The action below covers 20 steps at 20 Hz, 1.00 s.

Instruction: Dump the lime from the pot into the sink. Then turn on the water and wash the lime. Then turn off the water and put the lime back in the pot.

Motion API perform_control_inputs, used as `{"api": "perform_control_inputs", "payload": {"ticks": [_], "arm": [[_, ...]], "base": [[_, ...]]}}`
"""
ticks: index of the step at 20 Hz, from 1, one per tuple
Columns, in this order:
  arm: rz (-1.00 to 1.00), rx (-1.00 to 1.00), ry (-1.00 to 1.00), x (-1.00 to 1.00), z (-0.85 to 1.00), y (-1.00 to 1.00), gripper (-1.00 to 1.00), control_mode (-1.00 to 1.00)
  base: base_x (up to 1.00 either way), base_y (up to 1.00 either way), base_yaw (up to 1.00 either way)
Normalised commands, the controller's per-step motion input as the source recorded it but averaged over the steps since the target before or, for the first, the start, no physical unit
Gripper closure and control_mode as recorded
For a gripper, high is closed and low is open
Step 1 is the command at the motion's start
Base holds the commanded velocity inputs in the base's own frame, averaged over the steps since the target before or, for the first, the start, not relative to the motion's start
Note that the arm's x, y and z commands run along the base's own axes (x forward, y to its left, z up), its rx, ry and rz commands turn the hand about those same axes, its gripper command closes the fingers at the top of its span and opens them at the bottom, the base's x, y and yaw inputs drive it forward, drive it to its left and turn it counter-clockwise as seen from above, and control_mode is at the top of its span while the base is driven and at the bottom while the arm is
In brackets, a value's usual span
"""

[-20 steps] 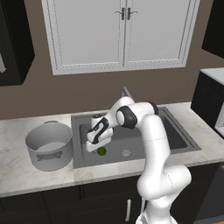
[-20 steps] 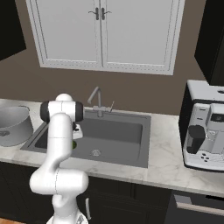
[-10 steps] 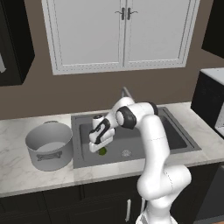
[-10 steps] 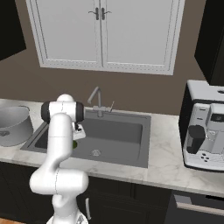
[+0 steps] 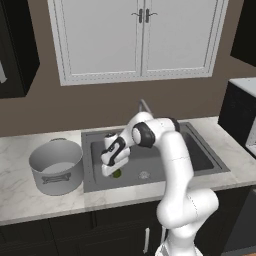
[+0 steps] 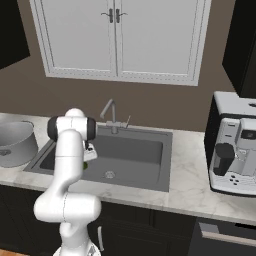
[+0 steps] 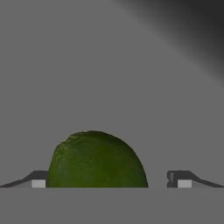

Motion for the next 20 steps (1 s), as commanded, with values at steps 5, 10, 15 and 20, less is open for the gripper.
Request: {"api": "perform_control_inputs", "payload": {"ticks": [5, 10, 15, 20], "arm": [[0.04, 0.0, 0.1, 0.0, -0.33, 0.0, 1.0, -1.0], [0.04, 0.0, 0.04, 0.0, -0.13, 0.0, 1.0, -1.0], [0.01, 0.0, -0.03, -0.33, 0.28, -0.1, 1.0, -1.0], [0.0, 0.0, -0.14, -0.71, 0.92, -0.25, 1.0, -1.0]], "base": [[0.0, 0.0, 0.0], [0.0, 0.0, 0.0], [0.0, 0.0, 0.0], [0.0, 0.0, 0.0]]}}
